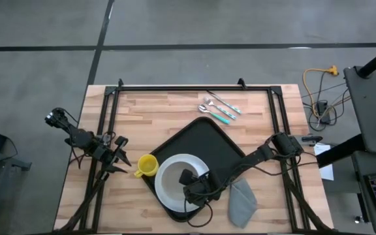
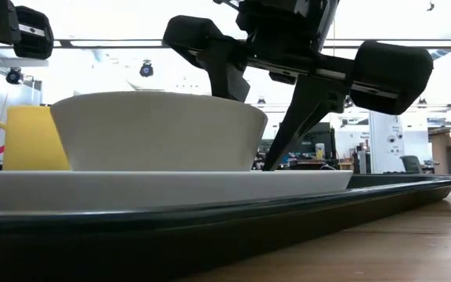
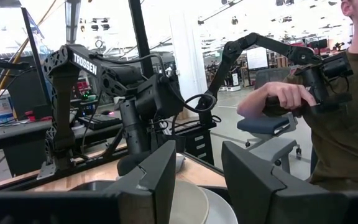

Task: Set up tray
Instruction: Put the gray napkin on the black tray to the right of the white plate

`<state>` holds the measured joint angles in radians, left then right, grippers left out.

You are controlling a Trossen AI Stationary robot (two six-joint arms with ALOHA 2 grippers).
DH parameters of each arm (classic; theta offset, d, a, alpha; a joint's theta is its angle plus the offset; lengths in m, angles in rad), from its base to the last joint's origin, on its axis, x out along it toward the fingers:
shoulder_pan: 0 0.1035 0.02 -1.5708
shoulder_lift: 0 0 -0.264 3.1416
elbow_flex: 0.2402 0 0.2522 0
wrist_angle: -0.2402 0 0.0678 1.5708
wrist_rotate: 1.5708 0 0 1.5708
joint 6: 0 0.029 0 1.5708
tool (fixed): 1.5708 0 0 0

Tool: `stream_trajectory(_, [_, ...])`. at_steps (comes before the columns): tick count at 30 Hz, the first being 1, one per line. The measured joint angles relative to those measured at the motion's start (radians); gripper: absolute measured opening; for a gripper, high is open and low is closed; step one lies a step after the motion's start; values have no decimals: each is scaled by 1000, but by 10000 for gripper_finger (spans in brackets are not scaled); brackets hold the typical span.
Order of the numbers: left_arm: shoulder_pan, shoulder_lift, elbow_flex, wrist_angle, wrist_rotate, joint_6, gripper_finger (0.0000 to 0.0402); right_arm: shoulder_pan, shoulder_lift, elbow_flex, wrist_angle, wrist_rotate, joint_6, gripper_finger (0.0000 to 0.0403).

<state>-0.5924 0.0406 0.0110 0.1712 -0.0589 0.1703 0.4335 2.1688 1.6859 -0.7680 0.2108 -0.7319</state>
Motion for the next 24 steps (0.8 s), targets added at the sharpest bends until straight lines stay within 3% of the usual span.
stream_trajectory(24, [0, 0, 0, 0, 0, 0, 116, 0, -53, 1, -53, 6, 87, 203])
